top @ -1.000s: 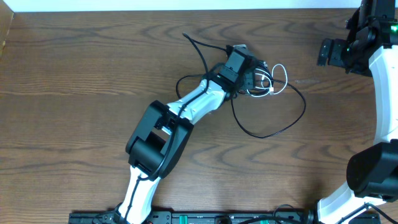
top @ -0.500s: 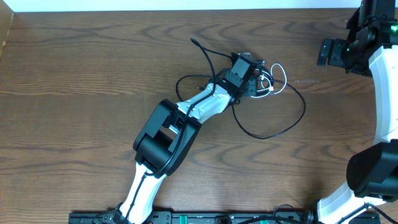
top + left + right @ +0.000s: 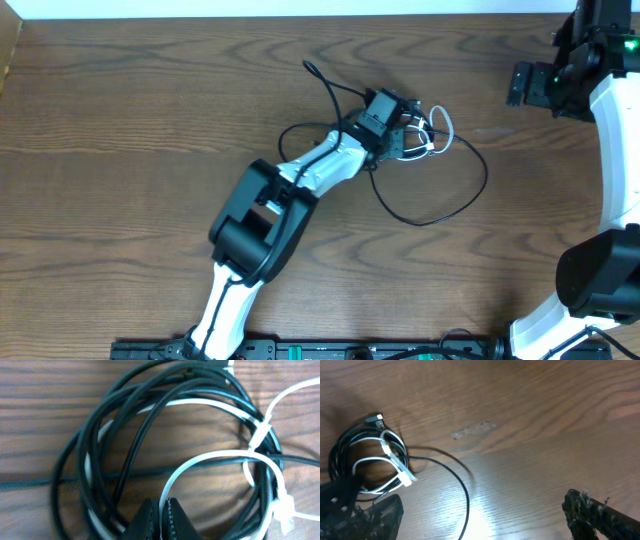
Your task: Untangle cables
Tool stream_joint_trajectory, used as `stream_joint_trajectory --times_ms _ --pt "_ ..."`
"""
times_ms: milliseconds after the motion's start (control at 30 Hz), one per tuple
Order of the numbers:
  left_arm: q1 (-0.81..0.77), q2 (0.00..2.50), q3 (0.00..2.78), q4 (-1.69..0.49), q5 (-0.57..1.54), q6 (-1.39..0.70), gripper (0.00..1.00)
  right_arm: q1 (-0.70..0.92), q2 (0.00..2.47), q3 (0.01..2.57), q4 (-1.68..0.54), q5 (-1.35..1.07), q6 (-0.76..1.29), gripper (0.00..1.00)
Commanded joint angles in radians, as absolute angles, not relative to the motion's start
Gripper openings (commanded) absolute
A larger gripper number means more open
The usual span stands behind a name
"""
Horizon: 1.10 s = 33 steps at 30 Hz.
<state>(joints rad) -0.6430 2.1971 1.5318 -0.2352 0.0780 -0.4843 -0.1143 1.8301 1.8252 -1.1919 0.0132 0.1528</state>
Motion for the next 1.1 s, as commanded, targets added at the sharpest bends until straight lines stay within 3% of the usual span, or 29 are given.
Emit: stream_joint_trajectory --times_ms 0,467,767,1067 --pt "-0.62 2.059 1.541 -0.306 0.074 -0.418 0.07 -0.101 1.835 1.836 -1.189 -0.021 0.167 0.99" --pt "-0.603 1.913 1.541 -0.691 0.075 -0.34 0.08 -0.022 1.835 1.836 -1.154 -0.146 0.102 0.99" --pt "-0.564 1.86 1.541 -0.694 0.216 -0.265 0.07 0.048 1.835 1.836 -1.126 -0.161 0.096 0.99" --pt "-0.528 1.738 1.541 -0.656 0.29 -0.262 0.08 0.054 1.835 1.836 -1.1 -0.335 0.069 0.99"
